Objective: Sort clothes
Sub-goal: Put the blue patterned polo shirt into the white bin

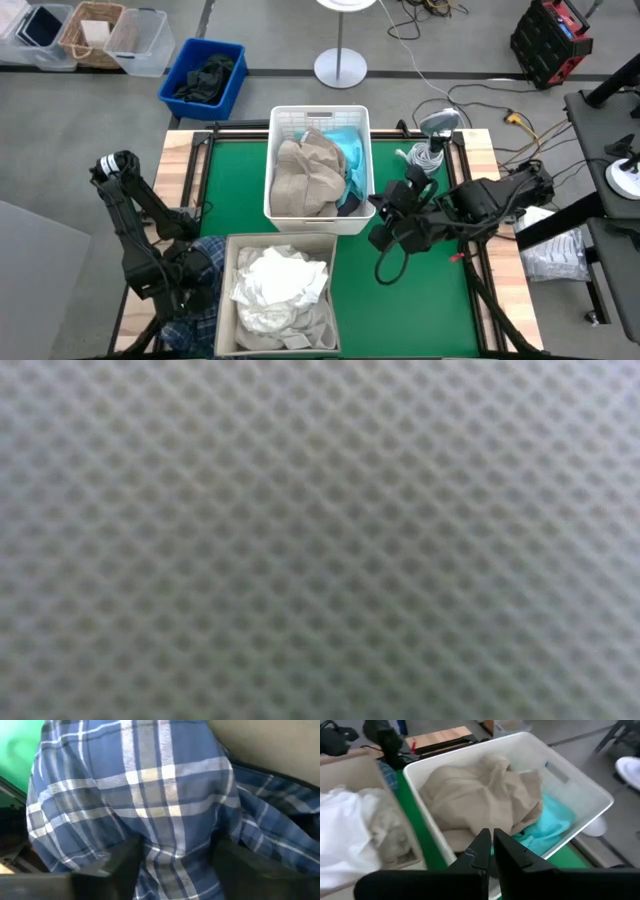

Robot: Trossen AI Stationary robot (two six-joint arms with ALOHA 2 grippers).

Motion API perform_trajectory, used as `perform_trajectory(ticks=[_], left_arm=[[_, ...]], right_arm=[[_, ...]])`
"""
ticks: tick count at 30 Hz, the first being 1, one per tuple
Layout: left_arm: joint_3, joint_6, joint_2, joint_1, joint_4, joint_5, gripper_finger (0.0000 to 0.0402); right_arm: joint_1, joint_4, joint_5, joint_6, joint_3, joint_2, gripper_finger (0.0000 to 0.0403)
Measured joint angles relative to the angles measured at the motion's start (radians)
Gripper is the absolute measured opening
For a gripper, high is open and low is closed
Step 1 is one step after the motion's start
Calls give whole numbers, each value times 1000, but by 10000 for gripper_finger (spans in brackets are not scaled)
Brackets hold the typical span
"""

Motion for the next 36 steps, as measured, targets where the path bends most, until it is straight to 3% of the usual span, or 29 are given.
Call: perform_trajectory(ticks=[7, 8, 15, 20, 24, 30, 36], left_arm=[[-7, -43, -1, 0, 22, -12, 27], [3, -43, -1, 0, 23, -13, 15], [124, -72, -2, 0, -32, -15, 2], [231, -113, -1, 0, -106, -15, 1], [321, -143, 13, 0, -210, -15, 1], [486, -167, 62, 3, -370, -23, 0], [542, -201, 88, 3, -370, -65, 0]], right_arm=[[-108, 73, 55, -116, 0, -1, 13], [-135, 83, 58, -141, 0, -1, 13], [-361, 205, 35, -367, 0, -5, 13], [-545, 399, -205, -571, 0, -1, 13], [-655, 514, -321, -658, 0, 22, 13], [-771, 606, -497, -682, -1, 69, 13], [-819, 717, -657, -684, -1, 137, 13]])
